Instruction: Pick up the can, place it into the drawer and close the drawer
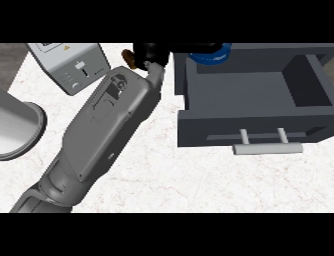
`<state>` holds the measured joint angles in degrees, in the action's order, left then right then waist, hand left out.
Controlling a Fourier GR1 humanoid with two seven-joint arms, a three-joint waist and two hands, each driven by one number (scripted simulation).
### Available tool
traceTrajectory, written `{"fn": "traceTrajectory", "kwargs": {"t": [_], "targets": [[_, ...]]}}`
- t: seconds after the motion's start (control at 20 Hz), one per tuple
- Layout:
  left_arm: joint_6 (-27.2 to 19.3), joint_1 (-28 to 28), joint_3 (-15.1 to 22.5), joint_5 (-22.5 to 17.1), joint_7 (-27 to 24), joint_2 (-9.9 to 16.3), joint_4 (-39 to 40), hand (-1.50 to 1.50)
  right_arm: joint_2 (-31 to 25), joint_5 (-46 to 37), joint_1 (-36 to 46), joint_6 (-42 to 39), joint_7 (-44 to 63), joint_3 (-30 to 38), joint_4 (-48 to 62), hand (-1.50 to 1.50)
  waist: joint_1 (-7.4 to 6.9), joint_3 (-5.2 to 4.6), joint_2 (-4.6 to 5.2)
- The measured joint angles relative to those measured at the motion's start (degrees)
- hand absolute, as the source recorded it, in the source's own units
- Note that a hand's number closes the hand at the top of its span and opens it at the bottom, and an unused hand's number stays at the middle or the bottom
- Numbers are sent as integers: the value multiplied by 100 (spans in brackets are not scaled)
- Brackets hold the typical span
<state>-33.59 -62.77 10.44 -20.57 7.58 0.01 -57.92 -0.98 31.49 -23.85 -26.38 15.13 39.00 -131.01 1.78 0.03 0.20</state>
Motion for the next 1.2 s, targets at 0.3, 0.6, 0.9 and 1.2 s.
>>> {"fn": "traceTrajectory", "kwargs": {"t": [0.3,0.6,0.9,1.2], "targets": [[-48,-783,18,-398,-223,0,900,150,-41,-22,45,-34,-45,44,106,-150,29,2,11],[-137,-1146,352,-985,-542,-1,1518,150,-16,-105,124,-19,-6,-6,72,-150,65,2,18],[-353,-1454,814,-1613,-850,-1,2080,150,8,-108,157,27,92,-87,-76,-150,173,5,39],[-523,-1626,1263,-2121,-1012,-1,2422,150,53,-197,256,120,163,-198,-105,-150,211,7,51]]}}
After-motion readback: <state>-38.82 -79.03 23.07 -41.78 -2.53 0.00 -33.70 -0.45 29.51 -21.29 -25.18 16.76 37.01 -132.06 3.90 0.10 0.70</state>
